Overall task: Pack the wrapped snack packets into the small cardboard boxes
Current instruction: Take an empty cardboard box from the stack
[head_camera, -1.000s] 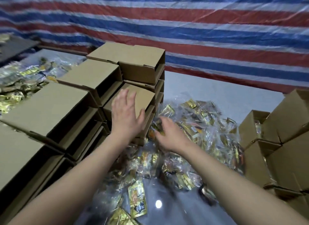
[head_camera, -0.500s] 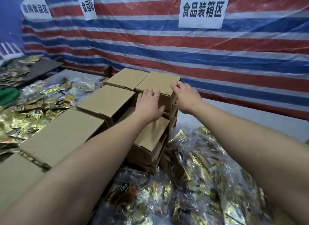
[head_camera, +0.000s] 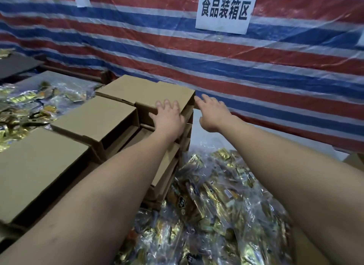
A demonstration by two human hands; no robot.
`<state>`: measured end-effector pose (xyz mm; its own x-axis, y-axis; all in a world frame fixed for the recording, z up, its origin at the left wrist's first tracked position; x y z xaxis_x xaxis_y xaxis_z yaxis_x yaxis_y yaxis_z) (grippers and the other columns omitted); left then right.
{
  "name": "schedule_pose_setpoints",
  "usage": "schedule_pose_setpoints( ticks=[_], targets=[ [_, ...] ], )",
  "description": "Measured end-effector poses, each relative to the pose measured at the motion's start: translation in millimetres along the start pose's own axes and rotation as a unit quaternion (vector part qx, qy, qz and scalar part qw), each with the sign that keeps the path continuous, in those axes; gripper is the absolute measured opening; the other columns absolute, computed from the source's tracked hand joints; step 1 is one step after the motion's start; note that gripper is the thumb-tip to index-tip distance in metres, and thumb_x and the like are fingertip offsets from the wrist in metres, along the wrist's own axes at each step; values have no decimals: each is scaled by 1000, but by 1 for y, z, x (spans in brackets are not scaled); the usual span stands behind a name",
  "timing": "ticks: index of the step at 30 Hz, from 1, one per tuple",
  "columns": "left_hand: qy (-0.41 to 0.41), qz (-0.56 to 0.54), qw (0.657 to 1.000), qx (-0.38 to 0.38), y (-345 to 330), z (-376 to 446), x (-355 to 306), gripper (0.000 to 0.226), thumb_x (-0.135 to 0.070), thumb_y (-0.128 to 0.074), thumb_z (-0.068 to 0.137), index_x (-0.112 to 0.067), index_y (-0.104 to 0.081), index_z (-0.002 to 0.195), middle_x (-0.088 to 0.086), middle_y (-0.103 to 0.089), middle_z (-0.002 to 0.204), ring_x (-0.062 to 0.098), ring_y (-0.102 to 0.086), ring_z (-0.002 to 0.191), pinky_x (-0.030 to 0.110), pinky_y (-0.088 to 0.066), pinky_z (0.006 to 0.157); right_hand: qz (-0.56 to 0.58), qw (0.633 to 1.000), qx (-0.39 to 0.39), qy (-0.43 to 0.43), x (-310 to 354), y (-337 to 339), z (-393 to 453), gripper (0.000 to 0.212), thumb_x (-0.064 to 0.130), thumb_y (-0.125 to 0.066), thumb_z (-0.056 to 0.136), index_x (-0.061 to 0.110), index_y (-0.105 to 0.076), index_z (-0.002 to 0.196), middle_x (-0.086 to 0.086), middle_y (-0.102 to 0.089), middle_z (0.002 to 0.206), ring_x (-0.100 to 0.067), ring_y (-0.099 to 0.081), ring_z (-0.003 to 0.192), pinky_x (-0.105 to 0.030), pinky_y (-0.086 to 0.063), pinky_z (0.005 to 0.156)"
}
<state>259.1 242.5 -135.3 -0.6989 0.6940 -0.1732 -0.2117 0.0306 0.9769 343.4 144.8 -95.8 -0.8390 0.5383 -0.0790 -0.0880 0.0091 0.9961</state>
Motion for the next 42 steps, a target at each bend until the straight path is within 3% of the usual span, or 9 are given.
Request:
schedule_pose_setpoints(
  ticks=[9,13,15,17,21,26,32,35,42],
  targets=[
    [-159,-106,969,-157,92,-38,-20,25,-14,-43,98,-6,-62,111,11,-62,118,30,-53,114,42,-45,96,54,998,-35,-21,-21,45,-17,78,20,-56,94,22,-12,158,-10,-16,164,-33,-20,149,-51,-20,120],
    [-185,-236,946,-126,136,-64,-37,20,-18,-41,96,-15,-61,98,4,-65,94,25,-59,90,36,-46,74,48,996,-61,-41,-48,87,-41,66,26,-57,91,18,-30,152,-12,-34,154,-33,-32,142,-48,-26,116],
    [-185,-289,934,-104,150,-81,-45,21,-21,-41,97,-19,-62,99,-2,-63,90,21,-59,87,34,-45,71,54,995,-70,-36,-63,106,-63,37,24,-58,89,20,-53,126,-10,-52,130,-33,-50,120,-43,-44,94],
    [-190,-319,925,-81,157,-97,-60,24,-21,-42,99,-18,-64,107,0,-66,96,21,-61,92,37,-52,80,79,993,-70,-50,-78,118,-90,6,24,-59,88,27,-53,90,-3,-58,101,-23,-55,87,-31,-40,61],
    [-169,-365,915,-35,157,-122,-87,23,-19,-46,99,-14,-65,109,4,-67,101,21,-62,97,41,-54,89,58,992,-73,-84,-96,130,-148,15,28,-61,85,26,-51,75,-1,-58,80,-15,-53,69,-26,-36,50],
    [-142,-368,917,65,104,-180,-101,24,-19,-49,94,-9,-70,91,11,-69,87,24,-65,86,39,-54,77,109,986,31,-118,-99,67,-241,15,22,-62,84,22,-55,71,1,-59,74,-16,-57,67,-27,-40,51],
    [-103,-386,890,220,-27,-294,-82,27,-14,-48,93,-19,-63,72,-8,-58,61,12,-54,62,27,-40,56,181,963,126,-153,-82,-59,-361,15,28,-58,83,24,-53,70,3,-57,73,-13,-55,67,-27,-34,49],
    [-55,-394,874,280,-89,-349,-65,26,-13,-47,96,-20,-66,80,-4,-61,71,9,-57,61,19,-39,50,221,945,162,-181,-63,-122,-410,17,32,-58,83,23,-53,69,3,-60,73,-14,-57,68,-27,-37,50],
    [-24,-357,861,361,-183,-427,-33,19,-13,-47,99,-17,-65,95,-2,-66,91,11,-60,88,20,-46,74,263,915,217,-216,-14,-237,-484,11,31,-48,87,26,-49,76,5,-57,84,-17,-58,79,-27,-37,55]
  ],
)
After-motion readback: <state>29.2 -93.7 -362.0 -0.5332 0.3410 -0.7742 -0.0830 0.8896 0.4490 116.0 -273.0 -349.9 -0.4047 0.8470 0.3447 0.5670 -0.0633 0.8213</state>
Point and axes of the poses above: each hand's wrist, its own z-axis towards the middle knuckle, its own y-axis out of the back of the hand, x = y × z, the point moved 10 cm from there along z, towards the middle knuckle
